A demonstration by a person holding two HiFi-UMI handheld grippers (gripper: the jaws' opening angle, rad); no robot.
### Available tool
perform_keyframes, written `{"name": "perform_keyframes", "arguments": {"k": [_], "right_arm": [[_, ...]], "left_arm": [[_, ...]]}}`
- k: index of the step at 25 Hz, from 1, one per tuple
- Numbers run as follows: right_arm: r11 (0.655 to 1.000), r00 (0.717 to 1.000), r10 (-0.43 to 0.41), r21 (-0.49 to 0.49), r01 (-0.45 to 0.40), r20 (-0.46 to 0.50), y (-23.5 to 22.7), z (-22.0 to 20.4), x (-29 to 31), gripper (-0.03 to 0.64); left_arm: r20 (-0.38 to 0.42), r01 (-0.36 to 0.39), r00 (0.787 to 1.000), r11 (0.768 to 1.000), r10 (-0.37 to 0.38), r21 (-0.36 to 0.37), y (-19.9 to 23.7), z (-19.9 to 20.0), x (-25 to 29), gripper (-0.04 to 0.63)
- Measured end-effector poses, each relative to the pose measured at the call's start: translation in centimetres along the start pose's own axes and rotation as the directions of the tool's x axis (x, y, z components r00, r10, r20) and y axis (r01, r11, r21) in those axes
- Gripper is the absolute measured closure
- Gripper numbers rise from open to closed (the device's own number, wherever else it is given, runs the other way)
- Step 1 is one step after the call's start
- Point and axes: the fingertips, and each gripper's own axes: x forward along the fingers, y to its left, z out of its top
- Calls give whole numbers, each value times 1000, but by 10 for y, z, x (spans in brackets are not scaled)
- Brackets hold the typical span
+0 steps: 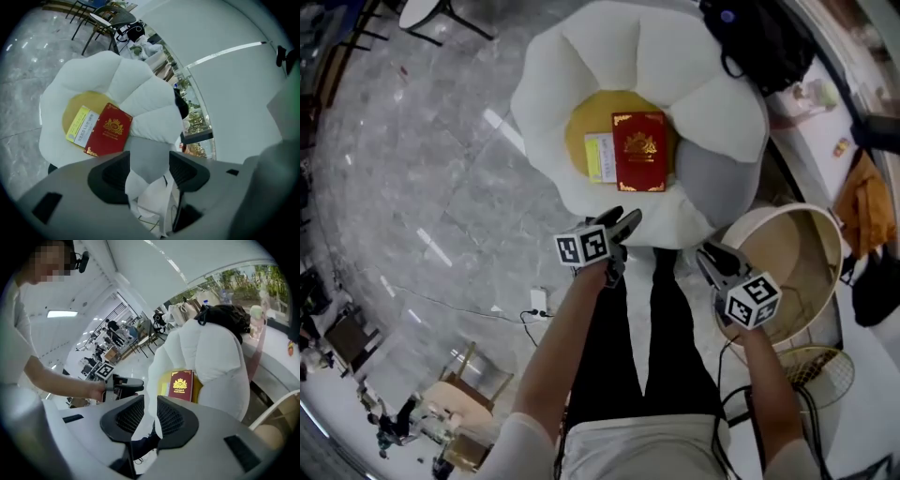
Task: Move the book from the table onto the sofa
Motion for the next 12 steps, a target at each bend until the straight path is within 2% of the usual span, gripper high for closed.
{"name": "perform_keyframes", "arguments": {"k": [4, 8, 12], "right_arm": [[999, 1000, -15, -40, 16, 20, 22, 27, -50, 541], [999, 998, 1, -39, 2, 61, 45, 51, -104, 559], [999, 997, 18, -49, -14, 75, 68, 62, -148, 565]], "left_arm": [[70, 40, 997, 998, -44, 56, -64, 10, -49, 370], [130, 84, 987, 993, -95, 87, -132, 2, -95, 420], [190, 80, 976, 989, -103, 123, -187, -10, -142, 462]]}}
